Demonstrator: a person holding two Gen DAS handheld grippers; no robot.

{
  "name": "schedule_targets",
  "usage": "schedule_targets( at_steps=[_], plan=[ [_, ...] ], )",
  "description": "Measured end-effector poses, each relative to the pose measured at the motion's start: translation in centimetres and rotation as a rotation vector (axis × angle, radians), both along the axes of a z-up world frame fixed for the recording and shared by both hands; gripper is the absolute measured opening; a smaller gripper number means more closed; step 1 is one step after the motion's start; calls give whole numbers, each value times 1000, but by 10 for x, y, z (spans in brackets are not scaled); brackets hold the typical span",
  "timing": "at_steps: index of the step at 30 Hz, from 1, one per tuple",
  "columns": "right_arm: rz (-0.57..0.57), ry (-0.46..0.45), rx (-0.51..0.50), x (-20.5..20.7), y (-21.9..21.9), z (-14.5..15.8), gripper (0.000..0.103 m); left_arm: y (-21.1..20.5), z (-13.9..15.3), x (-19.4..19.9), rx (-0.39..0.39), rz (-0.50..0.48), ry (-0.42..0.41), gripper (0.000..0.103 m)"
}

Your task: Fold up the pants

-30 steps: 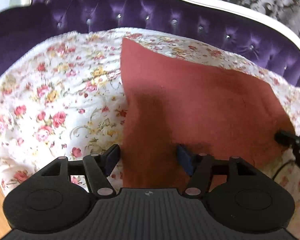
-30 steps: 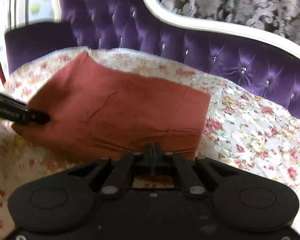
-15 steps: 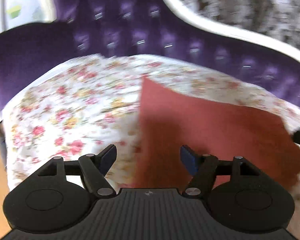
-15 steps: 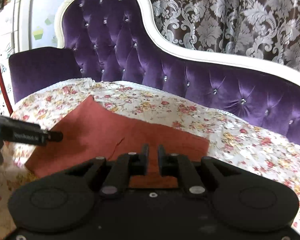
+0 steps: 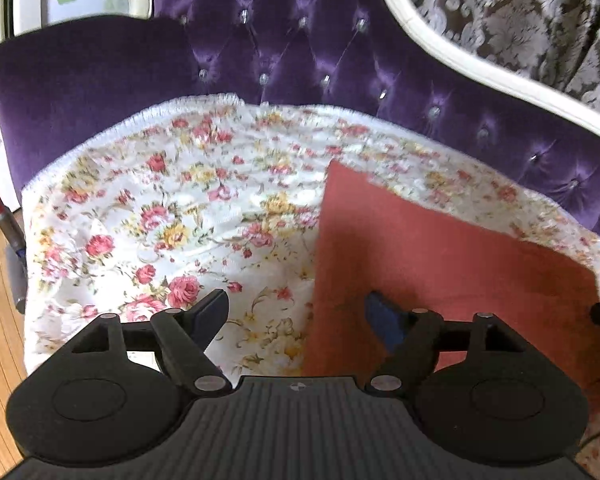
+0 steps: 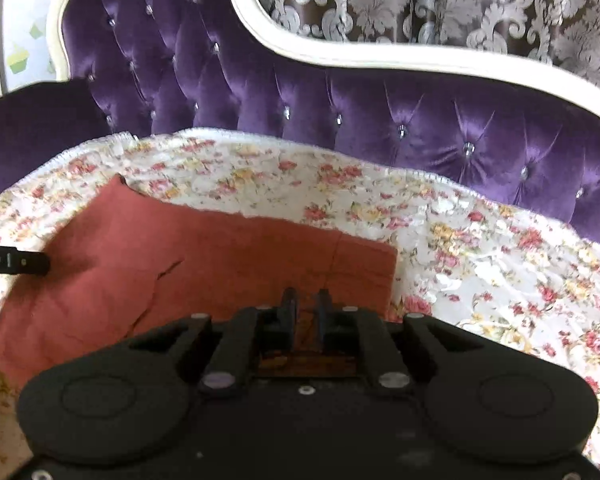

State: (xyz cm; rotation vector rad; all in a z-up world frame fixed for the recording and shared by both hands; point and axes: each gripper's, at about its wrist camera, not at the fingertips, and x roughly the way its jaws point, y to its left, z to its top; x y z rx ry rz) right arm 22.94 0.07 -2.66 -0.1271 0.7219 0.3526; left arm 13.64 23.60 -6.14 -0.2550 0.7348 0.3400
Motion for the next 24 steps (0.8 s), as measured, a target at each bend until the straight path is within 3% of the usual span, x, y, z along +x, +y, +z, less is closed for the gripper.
schedule_targets(
  at_steps=[2,6,8,15,24],
  plan=[
    [-1,-9,35,-10,-3,10,33,-8,7,-8,-4,-7,-15,75],
    [3,-10,76,-39,-6,27,37,-30,18,-23,26,5,27,75],
    [2,5,93,-56,-9,33,44,-43,25,-37,35,20,15,75],
    [8,25,95,-111,-19,48,51,-89,41,-76,69,34,3,75],
    [-18,20,110,-169,-38,61,52,-126,38,-105,34,-119,97,75]
  ],
)
